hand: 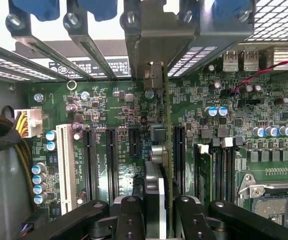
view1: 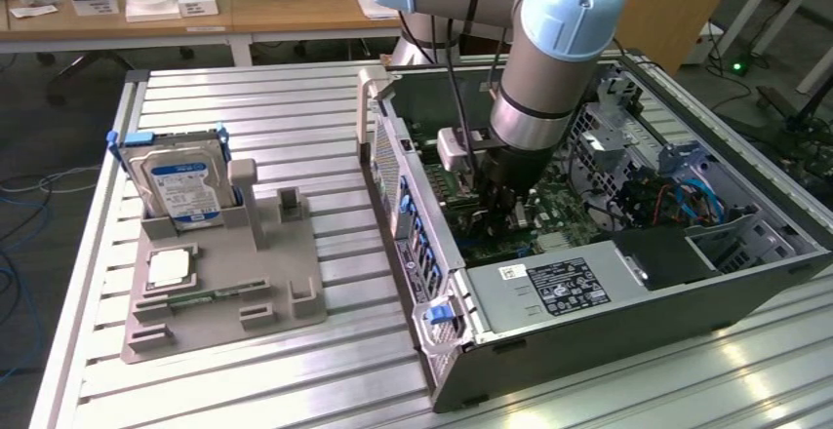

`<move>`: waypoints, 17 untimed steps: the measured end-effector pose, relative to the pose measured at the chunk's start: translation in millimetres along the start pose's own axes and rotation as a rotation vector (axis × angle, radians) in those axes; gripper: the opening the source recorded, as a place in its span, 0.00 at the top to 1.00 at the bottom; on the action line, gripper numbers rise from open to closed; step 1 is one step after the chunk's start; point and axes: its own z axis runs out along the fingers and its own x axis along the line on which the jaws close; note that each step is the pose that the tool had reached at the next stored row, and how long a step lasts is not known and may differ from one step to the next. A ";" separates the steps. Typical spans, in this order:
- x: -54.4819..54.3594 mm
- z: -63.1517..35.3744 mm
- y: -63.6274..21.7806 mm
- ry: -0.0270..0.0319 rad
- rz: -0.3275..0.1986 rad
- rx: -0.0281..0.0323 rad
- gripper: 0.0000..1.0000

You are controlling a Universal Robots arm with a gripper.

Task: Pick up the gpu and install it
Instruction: 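Insert the gpu into the slot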

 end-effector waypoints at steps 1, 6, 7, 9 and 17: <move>0.0 0.0 0.3 0.0000 0.000 0.0002 0.72; 0.3 0.1 2.0 0.0008 -0.001 0.0040 0.72; 0.3 0.1 2.0 0.0010 -0.001 0.0044 0.72; 0.2 0.1 2.2 0.0005 -0.001 0.0028 0.72; 0.0 0.1 2.9 -0.0006 0.000 0.0012 0.65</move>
